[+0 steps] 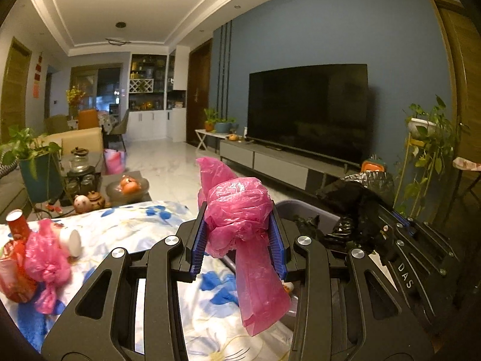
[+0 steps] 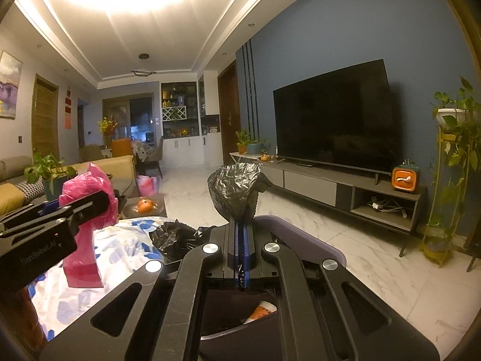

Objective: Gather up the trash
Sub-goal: 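Carry the pink bag and black bag over the grey bin with both tools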

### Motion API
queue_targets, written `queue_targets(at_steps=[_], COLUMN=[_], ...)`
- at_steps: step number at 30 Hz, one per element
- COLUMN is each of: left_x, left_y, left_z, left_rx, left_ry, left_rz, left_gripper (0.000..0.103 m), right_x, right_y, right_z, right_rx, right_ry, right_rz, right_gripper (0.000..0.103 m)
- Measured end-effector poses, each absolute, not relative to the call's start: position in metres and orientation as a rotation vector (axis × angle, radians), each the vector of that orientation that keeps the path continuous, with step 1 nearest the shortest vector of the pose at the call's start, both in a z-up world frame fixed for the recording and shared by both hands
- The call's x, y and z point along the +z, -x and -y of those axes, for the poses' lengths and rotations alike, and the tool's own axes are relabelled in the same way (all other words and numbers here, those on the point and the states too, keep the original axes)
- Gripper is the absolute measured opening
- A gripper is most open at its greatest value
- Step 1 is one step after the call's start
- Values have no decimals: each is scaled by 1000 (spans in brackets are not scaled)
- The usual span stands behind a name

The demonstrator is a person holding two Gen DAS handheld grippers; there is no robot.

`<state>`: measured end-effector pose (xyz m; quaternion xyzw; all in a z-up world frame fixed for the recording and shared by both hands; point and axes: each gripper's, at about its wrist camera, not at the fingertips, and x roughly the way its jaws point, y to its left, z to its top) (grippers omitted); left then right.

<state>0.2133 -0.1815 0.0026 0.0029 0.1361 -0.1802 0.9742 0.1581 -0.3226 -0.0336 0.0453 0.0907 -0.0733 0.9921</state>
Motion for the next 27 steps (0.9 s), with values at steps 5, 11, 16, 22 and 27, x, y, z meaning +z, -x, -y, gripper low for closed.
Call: queue_targets(at_steps=[5, 11, 16, 22, 27], left_x=[-3, -7, -12, -20, -26], left_y=[-224, -238, -250, -261, -268], left_z=[190, 198, 206, 213, 218], left_rx=[-384, -400, -415, -436, -443], left_ry=[6, 11, 16, 24, 22], left_rz=[-288, -298, -313, -338, -353], left_gripper=[36, 36, 36, 36, 36], right_x=[-33, -37, -41, -45, -51], right_y=[-164, -171, -175, -180, -185], right_z=[326, 331, 334, 339, 339], right_rx=[-156, -159, -161, -161, -155], right_ry=[-103, -107, -117, -130, -142], right_rz=[-191, -201, -208, -219, -233], right_gripper=[3, 3, 3, 3, 3])
